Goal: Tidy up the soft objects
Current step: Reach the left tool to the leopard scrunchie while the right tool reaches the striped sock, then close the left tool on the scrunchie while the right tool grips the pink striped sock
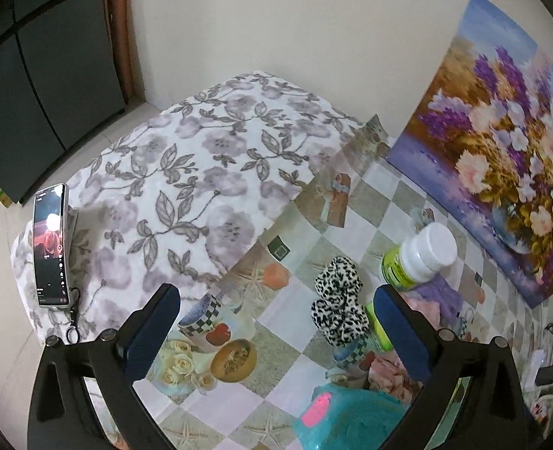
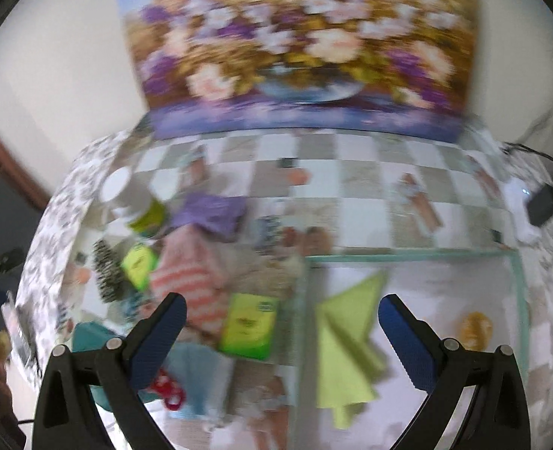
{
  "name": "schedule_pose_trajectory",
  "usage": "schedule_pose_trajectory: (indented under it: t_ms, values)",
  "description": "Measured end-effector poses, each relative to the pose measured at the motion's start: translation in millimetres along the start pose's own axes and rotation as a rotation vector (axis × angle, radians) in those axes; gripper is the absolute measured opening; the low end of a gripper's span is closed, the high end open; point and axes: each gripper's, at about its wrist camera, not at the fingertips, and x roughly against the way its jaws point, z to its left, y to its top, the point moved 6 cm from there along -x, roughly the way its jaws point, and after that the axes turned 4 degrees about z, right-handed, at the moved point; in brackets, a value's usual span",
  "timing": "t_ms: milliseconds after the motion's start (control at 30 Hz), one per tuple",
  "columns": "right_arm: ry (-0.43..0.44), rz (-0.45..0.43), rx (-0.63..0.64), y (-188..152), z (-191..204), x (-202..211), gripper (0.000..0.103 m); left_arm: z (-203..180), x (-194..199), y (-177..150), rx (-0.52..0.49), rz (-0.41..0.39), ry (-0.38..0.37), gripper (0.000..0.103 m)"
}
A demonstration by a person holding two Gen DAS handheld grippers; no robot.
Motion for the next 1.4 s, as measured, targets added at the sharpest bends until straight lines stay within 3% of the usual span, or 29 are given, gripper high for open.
schedule_pose_trajectory:
  t_ms: [100,500,833,1000,1333,1400]
  values:
    - [0.049,0.030,0.026,-3.9,18.9,-14.2,0.103,1.1,-10.5,3.9,0.008,-0.008,0.000,0.103]
    - [0.135,0.078,0.071,-5.9,47.0,-59.9,0.101,-28.7,-74.0,-8.6,-0.081,0.162,-0.085,0.103]
    - [0.175,0.101,0.115,-3.2,65.3,-81.8,0.081,-42.5,-100.3,-17.6,-0.141,0.260,-0.104,0.101]
    - [0.188,0.127,0.126,-4.9,70.7,-95.2,0.072,-48.2,-113.3,-22.1,-0.173,0.301,-0.101,0.076]
    - [0.186,0.160,0.124,-10.0,71.6,-114.7,0.054,-59.8,-131.0,-33.7,-0.212,0.353,-0.129,0.054]
    - [0.185,0.157,0.126,-10.9,72.3,-115.4,0.050,-64.6,-133.4,-37.6,-0.224,0.363,-0.147,0.043]
